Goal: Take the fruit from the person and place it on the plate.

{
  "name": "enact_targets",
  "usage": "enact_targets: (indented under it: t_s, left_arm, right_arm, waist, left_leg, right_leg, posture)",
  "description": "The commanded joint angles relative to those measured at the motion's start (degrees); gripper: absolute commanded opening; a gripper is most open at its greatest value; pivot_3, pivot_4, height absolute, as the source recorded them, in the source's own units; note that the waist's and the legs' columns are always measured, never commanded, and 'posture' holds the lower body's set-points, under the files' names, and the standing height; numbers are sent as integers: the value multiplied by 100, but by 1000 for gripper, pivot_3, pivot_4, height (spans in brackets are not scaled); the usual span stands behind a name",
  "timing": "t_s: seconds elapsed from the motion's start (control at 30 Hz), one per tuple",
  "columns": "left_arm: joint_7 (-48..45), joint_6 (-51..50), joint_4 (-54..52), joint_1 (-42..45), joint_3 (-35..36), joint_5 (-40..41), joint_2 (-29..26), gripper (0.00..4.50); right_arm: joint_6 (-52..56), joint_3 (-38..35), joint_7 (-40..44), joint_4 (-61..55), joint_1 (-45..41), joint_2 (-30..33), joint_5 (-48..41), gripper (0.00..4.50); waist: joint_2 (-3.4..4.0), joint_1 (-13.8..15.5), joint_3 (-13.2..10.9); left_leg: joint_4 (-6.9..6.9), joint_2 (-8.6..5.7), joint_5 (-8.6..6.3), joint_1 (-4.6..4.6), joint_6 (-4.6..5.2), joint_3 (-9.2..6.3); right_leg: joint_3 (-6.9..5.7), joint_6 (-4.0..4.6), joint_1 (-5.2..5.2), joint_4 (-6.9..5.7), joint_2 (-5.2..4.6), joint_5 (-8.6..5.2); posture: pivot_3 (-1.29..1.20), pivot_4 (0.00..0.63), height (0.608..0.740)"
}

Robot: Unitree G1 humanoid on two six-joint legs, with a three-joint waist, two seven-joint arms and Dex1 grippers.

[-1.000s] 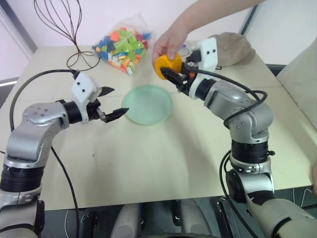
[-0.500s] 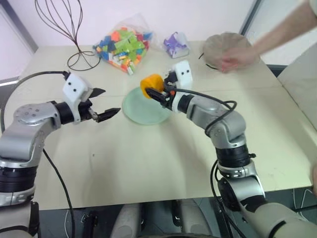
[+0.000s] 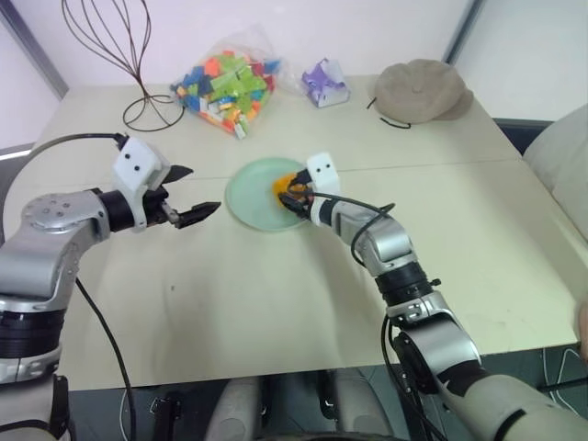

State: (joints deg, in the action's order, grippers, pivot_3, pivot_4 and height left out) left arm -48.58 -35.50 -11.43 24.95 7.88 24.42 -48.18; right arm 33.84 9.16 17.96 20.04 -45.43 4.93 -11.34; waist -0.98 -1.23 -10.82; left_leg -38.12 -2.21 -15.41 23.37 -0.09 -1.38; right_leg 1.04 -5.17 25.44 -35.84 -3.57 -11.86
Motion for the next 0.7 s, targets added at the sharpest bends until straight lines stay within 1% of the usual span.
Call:
enact_targets:
  t_s: [0.03,0.1,0.17,0.3,0.43,0.63,0.7]
  left_arm:
    - [-25,76,-137,27,122,17,-73,4500]
    - [-40,85,-135,29,110,24,-62,4500]
    - [-57,92,-137,31,94,30,-50,4500]
    - [-96,113,-122,41,58,31,-20,4500]
    - [-144,132,-121,40,32,27,3,4500]
    - [-170,155,-126,15,36,24,13,4500]
    - [-185,172,-128,-4,41,25,6,4500]
  right_arm:
    - [26,-47,110,-454,-114,-30,12,4469]
    - [166,-92,162,-700,-97,30,-32,4469]
    - [411,-184,285,-1181,-62,182,-156,4469]
    - [1040,-386,627,-2340,42,691,-463,4469]
    - [1763,-885,1371,-3865,222,1719,-1224,4469]
    - [2063,-1445,2063,-4894,764,2882,-1923,4469]
    - [2119,-1796,2330,-5208,1131,3350,-2171,4469]
  waist:
    - [0,0,0]
    - [1,1,0]
    - [1,8,-1]
    - [0,32,0]
    - [0,46,-1]
    - [-1,30,0]
    - [-1,43,0]
  left_leg:
    - [0,0,0,0,0,0]
    - [0,0,0,0,-1,0]
    - [0,0,0,0,-1,-1]
    - [0,-2,0,1,-1,-1]
    - [0,-2,0,2,0,-2]
    - [0,2,-1,0,1,-2]
    - [0,2,0,-1,2,-1]
  right_leg:
    - [0,0,0,-1,0,0]
    - [0,0,1,-1,0,0]
    - [0,0,1,-2,0,0]
    - [-1,0,-1,-1,-2,0]
    - [-3,0,-2,3,-2,0]
    - [-3,0,-7,6,0,-1]
    - [-3,-1,-7,6,-1,-1]
  posture:
    - [0,150,740]
    - [0,150,740]
    - [0,150,740]
    - [0,150,740]
    - [0,150,740]
    - [0,150,740]
    - [0,150,740]
